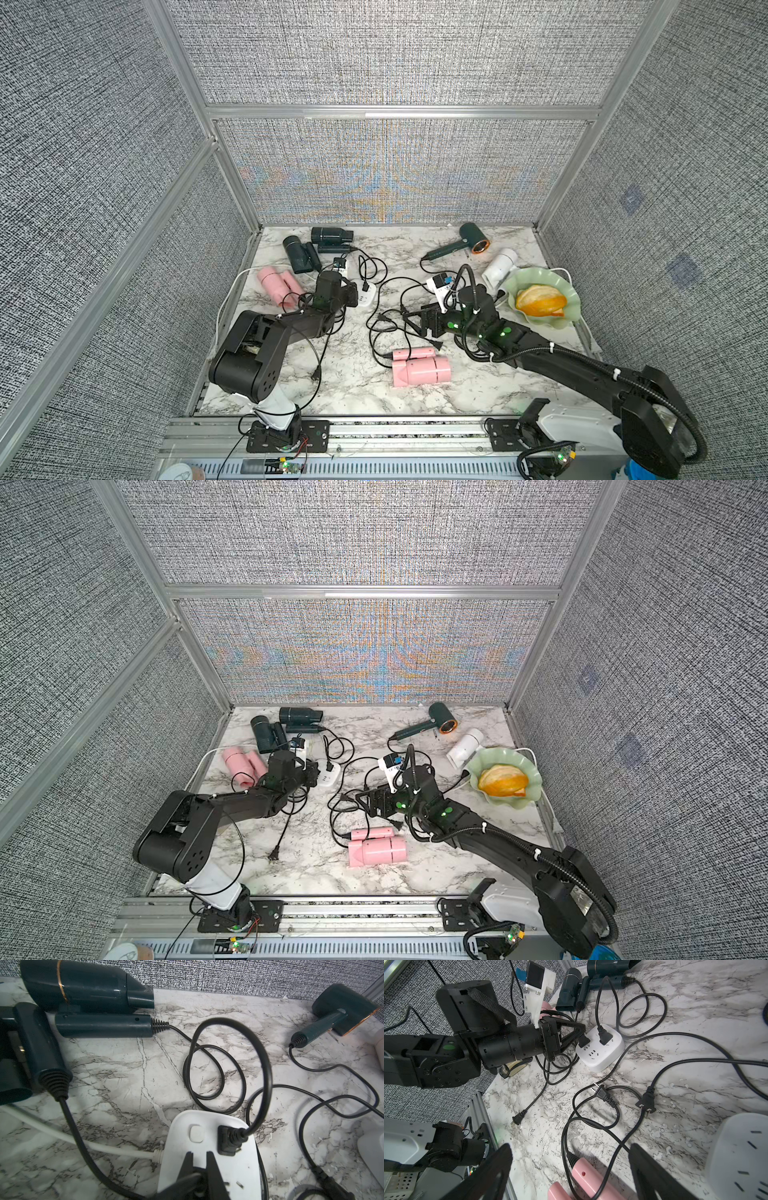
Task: Charge the blow dryers
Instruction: Insert the plug into the socket.
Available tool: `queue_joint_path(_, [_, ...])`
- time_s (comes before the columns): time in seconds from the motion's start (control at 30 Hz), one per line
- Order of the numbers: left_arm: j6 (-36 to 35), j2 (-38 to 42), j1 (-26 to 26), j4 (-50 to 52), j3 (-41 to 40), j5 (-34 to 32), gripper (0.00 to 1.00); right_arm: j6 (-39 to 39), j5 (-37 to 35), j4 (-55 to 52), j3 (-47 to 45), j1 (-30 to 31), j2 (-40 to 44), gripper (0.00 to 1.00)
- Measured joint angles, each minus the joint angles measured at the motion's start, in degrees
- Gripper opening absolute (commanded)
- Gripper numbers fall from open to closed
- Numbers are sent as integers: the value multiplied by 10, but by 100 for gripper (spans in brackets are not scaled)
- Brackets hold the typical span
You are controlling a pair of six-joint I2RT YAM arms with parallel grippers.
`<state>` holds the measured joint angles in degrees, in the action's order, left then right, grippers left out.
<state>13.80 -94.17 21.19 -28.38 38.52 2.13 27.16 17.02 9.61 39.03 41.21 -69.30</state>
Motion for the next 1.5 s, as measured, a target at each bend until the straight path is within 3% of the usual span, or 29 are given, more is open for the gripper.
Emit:
queue_joint_path(1.03, [9, -8, 37, -83, -58, -46, 8, 2, -4, 1, -8, 1, 11, 90])
queue_joint_path(1.5, [16, -28, 42, -81, -40, -74, 8, -1, -16, -2, -6, 1, 18, 90])
